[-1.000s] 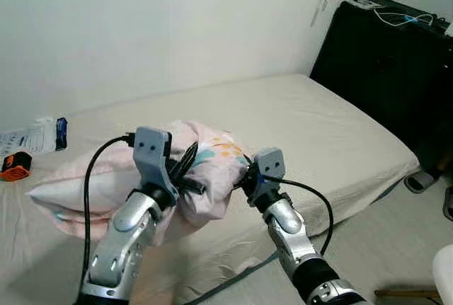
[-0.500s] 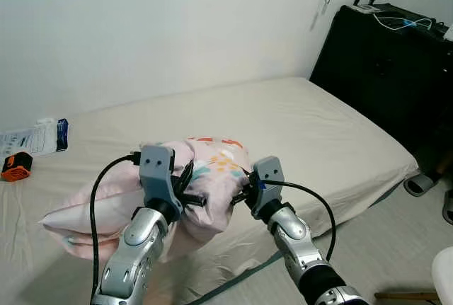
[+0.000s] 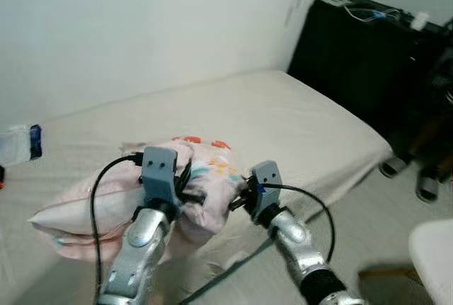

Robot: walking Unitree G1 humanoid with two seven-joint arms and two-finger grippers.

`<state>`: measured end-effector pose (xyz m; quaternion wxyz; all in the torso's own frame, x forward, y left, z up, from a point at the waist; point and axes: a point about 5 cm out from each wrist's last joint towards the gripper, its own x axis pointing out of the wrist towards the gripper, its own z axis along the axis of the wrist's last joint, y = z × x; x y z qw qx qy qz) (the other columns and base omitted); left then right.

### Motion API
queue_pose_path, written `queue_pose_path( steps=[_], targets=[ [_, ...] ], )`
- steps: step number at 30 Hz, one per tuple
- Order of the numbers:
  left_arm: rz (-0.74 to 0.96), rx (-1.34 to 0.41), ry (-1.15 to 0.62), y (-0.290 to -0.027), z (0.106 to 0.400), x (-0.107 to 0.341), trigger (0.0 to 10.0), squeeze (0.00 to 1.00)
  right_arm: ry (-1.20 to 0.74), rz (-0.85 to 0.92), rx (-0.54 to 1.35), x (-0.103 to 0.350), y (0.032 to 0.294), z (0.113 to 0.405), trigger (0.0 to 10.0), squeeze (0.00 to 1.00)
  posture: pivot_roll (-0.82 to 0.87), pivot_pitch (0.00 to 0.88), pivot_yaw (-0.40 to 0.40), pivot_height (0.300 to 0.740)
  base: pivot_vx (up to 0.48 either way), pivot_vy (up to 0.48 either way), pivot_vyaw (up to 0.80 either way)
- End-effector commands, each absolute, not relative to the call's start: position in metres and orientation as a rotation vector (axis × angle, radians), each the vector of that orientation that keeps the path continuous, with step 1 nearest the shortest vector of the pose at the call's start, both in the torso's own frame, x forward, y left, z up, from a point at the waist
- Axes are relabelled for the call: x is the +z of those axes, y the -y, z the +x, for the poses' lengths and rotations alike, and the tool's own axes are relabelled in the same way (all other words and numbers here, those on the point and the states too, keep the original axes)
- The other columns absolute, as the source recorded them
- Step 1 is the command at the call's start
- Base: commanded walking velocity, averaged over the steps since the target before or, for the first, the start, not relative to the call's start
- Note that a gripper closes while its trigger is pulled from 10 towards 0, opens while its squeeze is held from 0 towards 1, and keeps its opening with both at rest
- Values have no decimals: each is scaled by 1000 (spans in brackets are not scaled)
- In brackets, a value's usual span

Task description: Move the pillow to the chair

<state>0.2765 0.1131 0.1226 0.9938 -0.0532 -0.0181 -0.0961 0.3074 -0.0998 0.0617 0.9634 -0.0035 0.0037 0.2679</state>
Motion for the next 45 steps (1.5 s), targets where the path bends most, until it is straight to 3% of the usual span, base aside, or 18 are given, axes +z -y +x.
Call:
queue_pose_path(
  steps=[1,25,32,37,45],
  targets=[
    [-93,-110,0,-126,278,113,10000,0,50,-6,514,73,106,311,10000,0,82,0,-133,740,0,0,-800],
    [-40,-104,4,-129,280,112,10000,0,34,-11,500,74,107,314,10000,0,94,0,-134,740,0,0,-800],
    [14,-140,-6,-131,285,112,10000,0,0,-4,459,66,110,313,10000,0,98,0,-102,740,0,0,-800],
    [53,-190,-3,-131,295,117,10000,0,-13,11,398,61,114,311,10000,0,100,0,-25,740,0,0,-800],
    [65,-212,-15,-130,296,115,10000,0,-12,17,362,61,118,312,10000,0,96,0,-3,740,0,0,-800]
  ],
)
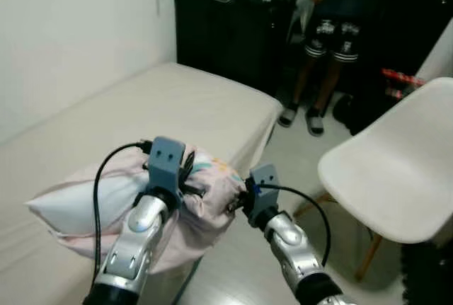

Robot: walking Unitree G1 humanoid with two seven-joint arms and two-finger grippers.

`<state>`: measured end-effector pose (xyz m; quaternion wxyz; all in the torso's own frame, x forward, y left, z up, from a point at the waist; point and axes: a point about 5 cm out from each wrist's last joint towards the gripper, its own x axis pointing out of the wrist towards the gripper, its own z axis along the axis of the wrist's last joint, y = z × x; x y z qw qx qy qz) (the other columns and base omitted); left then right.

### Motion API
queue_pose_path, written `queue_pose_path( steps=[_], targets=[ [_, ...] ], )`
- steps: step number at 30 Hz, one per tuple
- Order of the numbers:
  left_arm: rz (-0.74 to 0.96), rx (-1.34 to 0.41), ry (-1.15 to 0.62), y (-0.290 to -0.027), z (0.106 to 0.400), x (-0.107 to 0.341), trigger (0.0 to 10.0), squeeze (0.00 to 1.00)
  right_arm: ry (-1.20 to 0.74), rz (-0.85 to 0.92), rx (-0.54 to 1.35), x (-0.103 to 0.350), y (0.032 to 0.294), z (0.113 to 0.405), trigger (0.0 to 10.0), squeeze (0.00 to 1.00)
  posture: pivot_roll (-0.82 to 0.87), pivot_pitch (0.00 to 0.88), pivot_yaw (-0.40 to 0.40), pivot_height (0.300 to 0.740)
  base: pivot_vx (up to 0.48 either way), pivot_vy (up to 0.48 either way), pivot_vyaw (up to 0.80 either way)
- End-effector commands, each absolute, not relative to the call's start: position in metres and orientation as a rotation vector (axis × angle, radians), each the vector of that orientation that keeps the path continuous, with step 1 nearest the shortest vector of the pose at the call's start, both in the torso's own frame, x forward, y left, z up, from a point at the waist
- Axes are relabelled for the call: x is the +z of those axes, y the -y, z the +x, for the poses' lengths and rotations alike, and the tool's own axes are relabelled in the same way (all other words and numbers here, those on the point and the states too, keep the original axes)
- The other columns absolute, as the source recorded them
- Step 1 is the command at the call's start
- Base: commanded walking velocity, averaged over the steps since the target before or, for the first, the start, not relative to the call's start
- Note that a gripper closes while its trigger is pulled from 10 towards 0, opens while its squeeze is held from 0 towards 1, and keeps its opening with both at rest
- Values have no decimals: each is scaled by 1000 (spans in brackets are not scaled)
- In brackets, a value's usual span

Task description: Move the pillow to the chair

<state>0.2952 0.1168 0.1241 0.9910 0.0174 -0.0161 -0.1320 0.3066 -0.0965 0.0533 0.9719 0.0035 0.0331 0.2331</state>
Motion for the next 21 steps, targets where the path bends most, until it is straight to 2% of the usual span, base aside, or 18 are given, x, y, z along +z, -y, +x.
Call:
queue_pose_path(
  steps=[1,21],
  targets=[
    [66,-214,-16,-130,297,115,10000,0,-14,16,360,60,118,312,10000,0,99,0,-3,740,0,0,-800],
    [65,-218,-21,-130,296,114,10000,0,-27,10,365,57,116,311,10000,0,104,0,-16,740,0,0,-800]
  ],
)
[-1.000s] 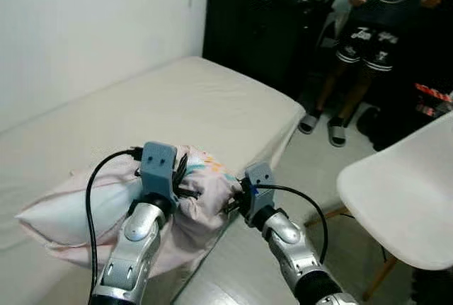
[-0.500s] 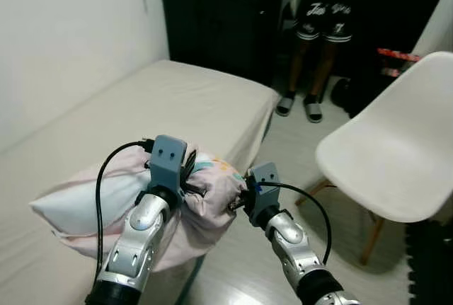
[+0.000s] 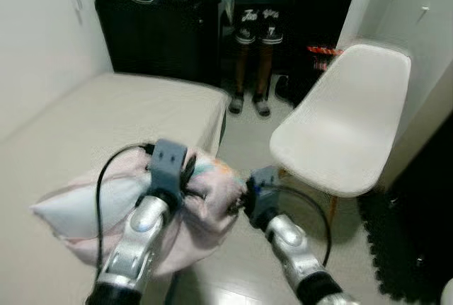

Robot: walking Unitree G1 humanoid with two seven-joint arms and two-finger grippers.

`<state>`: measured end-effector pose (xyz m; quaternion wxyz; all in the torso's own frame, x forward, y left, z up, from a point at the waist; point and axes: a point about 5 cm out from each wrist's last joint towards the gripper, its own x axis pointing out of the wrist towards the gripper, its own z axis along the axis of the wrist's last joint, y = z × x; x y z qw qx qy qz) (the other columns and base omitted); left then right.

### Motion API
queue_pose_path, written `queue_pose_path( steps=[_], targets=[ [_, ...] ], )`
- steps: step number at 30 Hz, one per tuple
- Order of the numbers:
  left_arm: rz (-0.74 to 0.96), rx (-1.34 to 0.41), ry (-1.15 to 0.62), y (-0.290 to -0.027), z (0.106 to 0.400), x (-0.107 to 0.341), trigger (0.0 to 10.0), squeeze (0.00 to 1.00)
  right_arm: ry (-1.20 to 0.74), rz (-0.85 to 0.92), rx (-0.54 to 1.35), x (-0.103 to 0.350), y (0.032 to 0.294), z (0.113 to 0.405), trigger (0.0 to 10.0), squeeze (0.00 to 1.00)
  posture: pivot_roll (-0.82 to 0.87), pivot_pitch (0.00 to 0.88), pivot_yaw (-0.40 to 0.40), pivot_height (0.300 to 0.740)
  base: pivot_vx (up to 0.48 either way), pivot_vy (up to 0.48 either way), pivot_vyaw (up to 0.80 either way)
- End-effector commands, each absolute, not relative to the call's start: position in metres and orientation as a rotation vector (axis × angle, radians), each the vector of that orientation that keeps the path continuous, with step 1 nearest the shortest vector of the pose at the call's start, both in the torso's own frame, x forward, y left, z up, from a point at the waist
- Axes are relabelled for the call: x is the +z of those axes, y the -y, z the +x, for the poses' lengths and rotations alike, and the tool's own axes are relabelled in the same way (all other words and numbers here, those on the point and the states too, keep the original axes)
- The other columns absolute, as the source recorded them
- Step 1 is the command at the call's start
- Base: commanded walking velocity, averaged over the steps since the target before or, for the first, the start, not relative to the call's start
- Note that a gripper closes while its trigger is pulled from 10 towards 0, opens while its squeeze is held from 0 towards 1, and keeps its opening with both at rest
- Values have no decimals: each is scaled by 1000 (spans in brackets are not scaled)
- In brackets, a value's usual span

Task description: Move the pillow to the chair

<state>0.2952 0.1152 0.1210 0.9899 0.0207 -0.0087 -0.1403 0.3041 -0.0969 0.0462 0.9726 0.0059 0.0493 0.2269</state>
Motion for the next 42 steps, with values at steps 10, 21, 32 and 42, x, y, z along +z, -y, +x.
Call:
queue_pose_path(
  steps=[10,21,32,42],
  targets=[
    [63,-214,-21,-130,296,113,10000,0,-31,8,370,56,116,310,10000,0,107,0,-22,740,0,0,-800],
    [67,-211,-28,-130,294,111,10000,0,-39,9,373,54,115,310,10000,0,111,0,-29,740,0,0,-800],
    [66,-215,-22,-129,295,111,10000,0,-38,9,375,54,115,310,10000,0,107,0,-30,740,0,0,-800],
    [62,-217,-21,-127,294,111,10000,0,-37,7,380,54,115,310,10000,0,107,0,-38,740,0,0,-800]
  ],
)
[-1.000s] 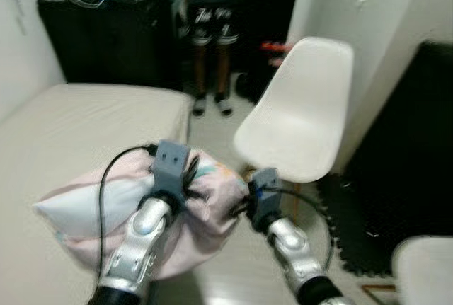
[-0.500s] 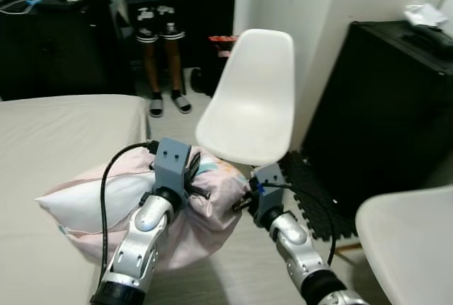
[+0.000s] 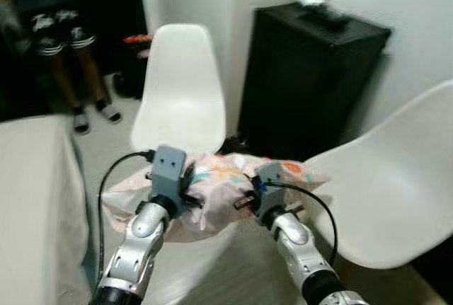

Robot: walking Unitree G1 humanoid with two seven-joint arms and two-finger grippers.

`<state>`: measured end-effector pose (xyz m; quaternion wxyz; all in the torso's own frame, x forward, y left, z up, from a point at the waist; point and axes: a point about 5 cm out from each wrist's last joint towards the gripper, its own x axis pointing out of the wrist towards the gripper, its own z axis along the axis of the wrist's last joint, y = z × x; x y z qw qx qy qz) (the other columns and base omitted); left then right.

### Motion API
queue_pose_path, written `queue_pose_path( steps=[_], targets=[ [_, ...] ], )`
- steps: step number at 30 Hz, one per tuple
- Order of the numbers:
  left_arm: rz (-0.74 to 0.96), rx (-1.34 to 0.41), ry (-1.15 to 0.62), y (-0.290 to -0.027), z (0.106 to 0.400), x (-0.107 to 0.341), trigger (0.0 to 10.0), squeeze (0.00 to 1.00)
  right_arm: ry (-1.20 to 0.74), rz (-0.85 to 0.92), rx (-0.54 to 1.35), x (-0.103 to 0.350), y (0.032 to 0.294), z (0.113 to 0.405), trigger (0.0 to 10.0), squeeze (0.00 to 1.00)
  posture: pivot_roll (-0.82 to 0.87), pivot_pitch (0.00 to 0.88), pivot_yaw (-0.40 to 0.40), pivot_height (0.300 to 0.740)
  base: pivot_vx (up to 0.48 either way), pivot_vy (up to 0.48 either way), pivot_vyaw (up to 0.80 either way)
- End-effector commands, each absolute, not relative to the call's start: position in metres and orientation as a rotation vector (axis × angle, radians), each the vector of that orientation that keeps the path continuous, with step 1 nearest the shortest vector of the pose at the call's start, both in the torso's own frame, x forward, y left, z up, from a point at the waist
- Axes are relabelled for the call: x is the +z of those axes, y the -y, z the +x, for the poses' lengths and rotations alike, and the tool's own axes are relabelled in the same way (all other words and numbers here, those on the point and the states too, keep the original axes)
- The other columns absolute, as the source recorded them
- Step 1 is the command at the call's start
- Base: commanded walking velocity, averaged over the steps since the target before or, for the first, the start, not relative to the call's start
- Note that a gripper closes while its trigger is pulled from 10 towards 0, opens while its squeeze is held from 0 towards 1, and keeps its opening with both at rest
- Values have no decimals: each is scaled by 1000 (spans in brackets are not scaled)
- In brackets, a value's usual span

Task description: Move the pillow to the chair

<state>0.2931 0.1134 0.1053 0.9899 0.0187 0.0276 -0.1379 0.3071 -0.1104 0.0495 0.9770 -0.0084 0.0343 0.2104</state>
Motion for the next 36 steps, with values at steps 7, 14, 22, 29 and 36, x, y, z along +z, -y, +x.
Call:
queue_pose_path(
  steps=[7,14,22,29,36],
  targets=[
    [61,-213,-21,-128,293,110,10000,0,-32,10,387,56,113,311,10000,0,110,0,-43,740,0,0,-800],
    [61,-208,-19,-130,293,111,10000,0,-7,36,420,59,109,311,10000,0,115,0,-43,740,0,0,-800],
    [64,-213,-20,-130,293,111,10000,0,38,77,506,66,97,309,10000,0,115,0,-41,740,0,0,-800],
    [65,-206,-18,-132,293,112,10000,0,49,92,497,71,99,313,10000,0,116,0,-42,740,0,0,-800],
    [65,-196,-15,-133,292,113,10000,0,47,94,512,71,100,313,10000,0,121,0,-51,740,0,0,-800]
  ],
)
